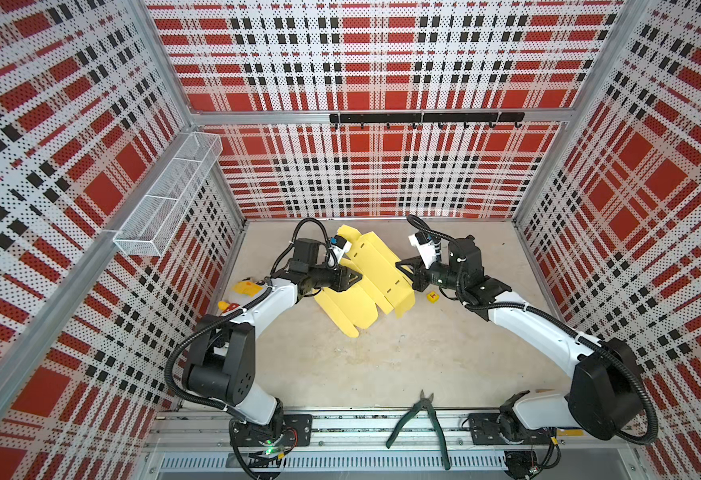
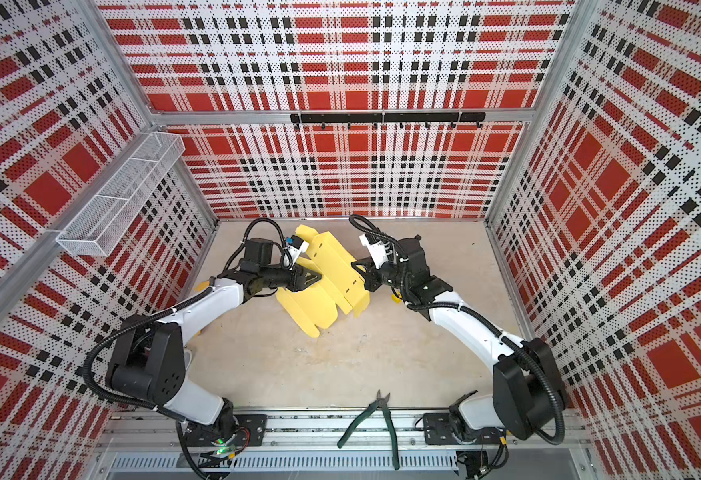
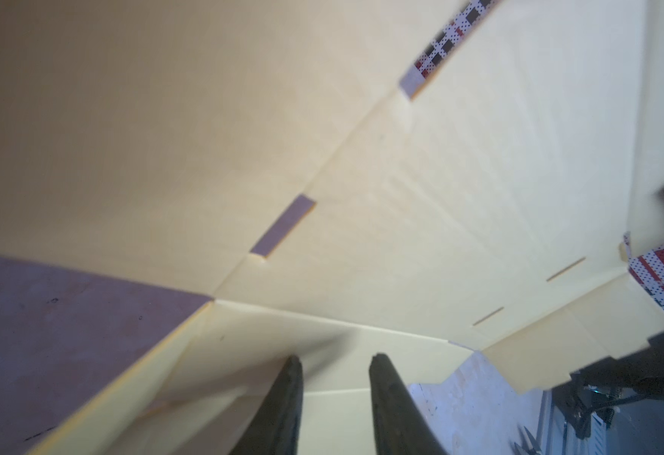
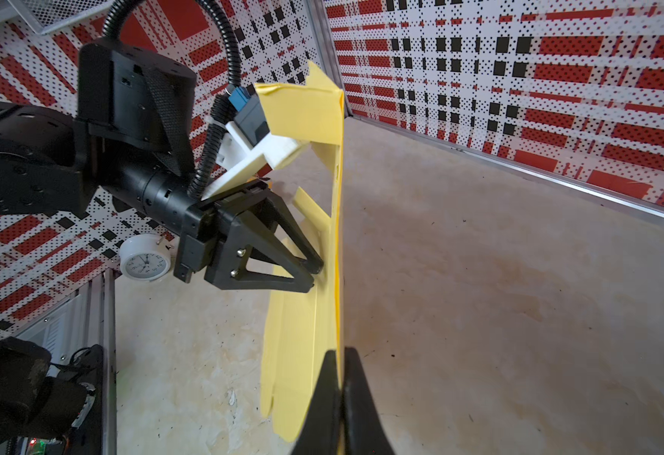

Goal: Fold the paper box

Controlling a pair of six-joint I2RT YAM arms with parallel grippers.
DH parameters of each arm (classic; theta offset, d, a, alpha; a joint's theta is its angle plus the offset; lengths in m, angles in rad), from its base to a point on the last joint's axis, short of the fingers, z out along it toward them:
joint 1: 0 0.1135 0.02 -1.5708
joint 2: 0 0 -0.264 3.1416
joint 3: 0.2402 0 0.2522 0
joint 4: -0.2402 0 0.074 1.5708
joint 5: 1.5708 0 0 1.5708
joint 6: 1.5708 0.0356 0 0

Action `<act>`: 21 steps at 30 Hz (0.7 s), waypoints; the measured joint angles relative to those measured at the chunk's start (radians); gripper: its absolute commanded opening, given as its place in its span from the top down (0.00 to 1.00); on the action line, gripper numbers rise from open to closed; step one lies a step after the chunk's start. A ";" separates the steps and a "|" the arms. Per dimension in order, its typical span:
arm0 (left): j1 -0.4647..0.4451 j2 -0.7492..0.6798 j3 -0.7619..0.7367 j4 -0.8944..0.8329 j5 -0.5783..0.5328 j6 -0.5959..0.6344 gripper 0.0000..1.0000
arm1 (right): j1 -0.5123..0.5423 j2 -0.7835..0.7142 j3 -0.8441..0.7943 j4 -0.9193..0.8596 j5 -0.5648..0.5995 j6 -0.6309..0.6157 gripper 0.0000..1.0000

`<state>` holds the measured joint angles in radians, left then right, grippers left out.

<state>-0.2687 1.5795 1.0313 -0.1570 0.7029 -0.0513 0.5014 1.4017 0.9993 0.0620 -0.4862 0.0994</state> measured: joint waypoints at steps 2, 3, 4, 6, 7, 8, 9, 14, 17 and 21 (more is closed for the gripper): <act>-0.002 0.012 0.002 0.005 -0.002 -0.014 0.68 | 0.000 0.004 0.000 0.005 -0.004 0.002 1.00; -0.002 0.020 0.005 0.008 -0.002 -0.024 0.68 | 0.000 0.005 0.000 0.008 -0.004 0.002 1.00; -0.003 0.027 0.008 0.008 -0.002 -0.034 0.68 | 0.000 0.007 0.000 0.007 -0.003 0.002 1.00; -0.002 0.030 0.008 0.007 0.000 -0.054 0.68 | 0.000 0.007 0.000 0.002 0.004 0.001 1.00; -0.002 0.028 0.008 0.008 0.002 -0.062 0.68 | 0.000 0.007 0.000 -0.002 0.011 -0.002 1.00; -0.002 0.024 0.008 0.008 0.006 -0.069 0.67 | 0.000 0.007 0.000 -0.008 0.021 -0.005 1.00; 0.001 0.016 0.008 0.007 0.010 -0.077 0.65 | -0.002 0.007 0.000 -0.018 0.030 -0.010 1.00; 0.047 -0.084 0.008 -0.010 0.032 -0.079 0.61 | -0.022 0.003 -0.003 -0.048 0.047 -0.025 1.00; 0.111 -0.135 0.009 -0.013 0.024 -0.089 0.87 | -0.033 -0.006 -0.008 -0.059 0.043 -0.029 1.00; 0.180 -0.142 0.019 -0.018 -0.033 -0.113 1.00 | -0.039 -0.012 -0.008 -0.058 0.023 -0.029 1.00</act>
<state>-0.0887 1.4380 1.0508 -0.1745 0.6701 -0.1646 0.4625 1.3895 0.9913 0.0044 -0.4637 0.0708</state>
